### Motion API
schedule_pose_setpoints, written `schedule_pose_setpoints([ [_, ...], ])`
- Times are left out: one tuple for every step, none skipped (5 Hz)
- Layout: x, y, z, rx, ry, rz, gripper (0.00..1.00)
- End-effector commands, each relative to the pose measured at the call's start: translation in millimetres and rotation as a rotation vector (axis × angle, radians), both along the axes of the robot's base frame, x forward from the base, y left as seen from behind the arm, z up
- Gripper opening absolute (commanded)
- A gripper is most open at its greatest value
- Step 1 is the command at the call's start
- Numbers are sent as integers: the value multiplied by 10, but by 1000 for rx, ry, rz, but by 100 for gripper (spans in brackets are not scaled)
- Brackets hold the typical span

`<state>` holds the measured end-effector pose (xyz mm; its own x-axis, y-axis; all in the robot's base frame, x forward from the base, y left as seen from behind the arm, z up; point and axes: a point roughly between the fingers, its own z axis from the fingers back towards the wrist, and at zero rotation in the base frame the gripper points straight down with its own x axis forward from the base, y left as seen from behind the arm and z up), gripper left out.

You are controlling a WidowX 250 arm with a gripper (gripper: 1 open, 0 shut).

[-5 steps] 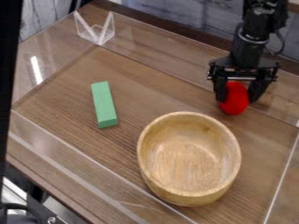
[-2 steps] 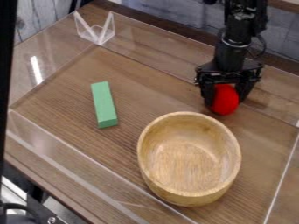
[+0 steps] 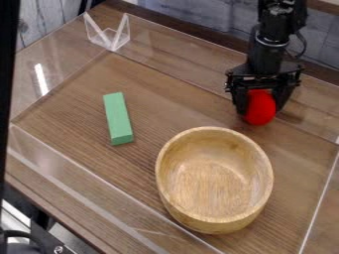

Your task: Move the red fruit to the right

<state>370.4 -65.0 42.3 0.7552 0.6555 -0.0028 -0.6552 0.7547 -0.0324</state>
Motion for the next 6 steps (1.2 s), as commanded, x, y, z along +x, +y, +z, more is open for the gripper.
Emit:
schedule_pose_setpoints([
  [121, 15, 210, -15, -81, -16, 100],
  [97, 63, 140, -18, -75, -26, 100],
  [37, -41, 225, -24, -70, -56, 100],
  [60, -27, 243, -31, -69, -32, 100],
  [81, 6, 314, -45, -75, -7, 100],
  [53, 65, 435, -61, -82, -42, 100],
])
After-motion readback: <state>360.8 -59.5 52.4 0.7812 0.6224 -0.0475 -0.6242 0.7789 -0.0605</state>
